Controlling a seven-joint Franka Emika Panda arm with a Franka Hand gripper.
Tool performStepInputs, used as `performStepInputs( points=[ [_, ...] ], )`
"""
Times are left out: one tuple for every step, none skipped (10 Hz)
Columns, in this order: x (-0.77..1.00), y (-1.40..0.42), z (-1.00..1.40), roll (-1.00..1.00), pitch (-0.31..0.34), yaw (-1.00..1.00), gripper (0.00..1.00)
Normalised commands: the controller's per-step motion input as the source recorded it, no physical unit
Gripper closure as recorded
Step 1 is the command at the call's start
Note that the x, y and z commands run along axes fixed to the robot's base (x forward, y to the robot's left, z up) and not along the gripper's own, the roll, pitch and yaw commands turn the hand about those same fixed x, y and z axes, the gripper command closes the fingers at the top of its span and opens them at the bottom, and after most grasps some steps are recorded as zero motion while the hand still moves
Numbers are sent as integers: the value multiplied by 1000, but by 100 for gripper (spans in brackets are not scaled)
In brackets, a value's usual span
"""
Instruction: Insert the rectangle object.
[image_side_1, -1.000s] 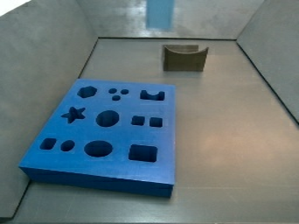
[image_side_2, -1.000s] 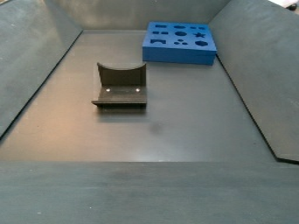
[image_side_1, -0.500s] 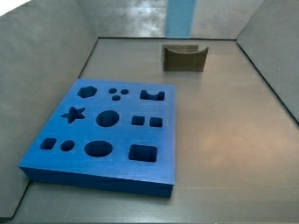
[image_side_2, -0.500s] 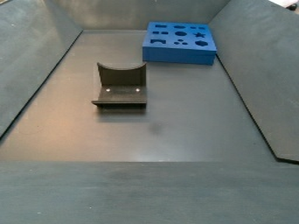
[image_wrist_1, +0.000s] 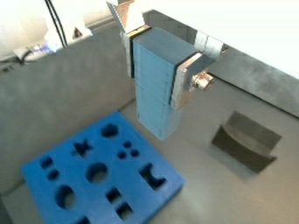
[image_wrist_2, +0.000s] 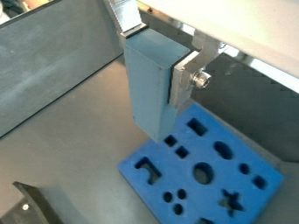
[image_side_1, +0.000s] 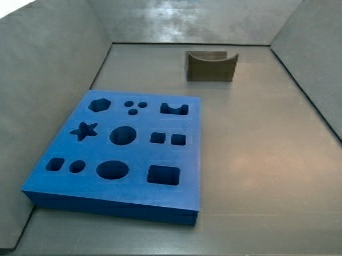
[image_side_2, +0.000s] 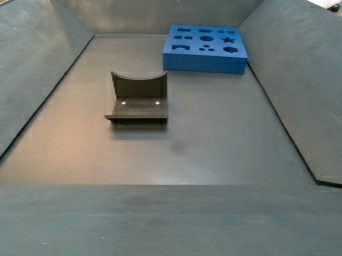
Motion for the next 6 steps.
performStepInputs(
  points=[
    [-126, -1000, -914, 64, 11, 0, 100],
    [-91, -1000, -909, 61, 19, 0, 100],
    [-14, -1000, -934, 47, 59, 0, 100],
    [0, -1000, -920, 37, 70, 0, 100],
    [0, -1000, -889, 21, 64, 0, 100],
    [0, -1000, -943, 33, 47, 0, 100]
  ],
)
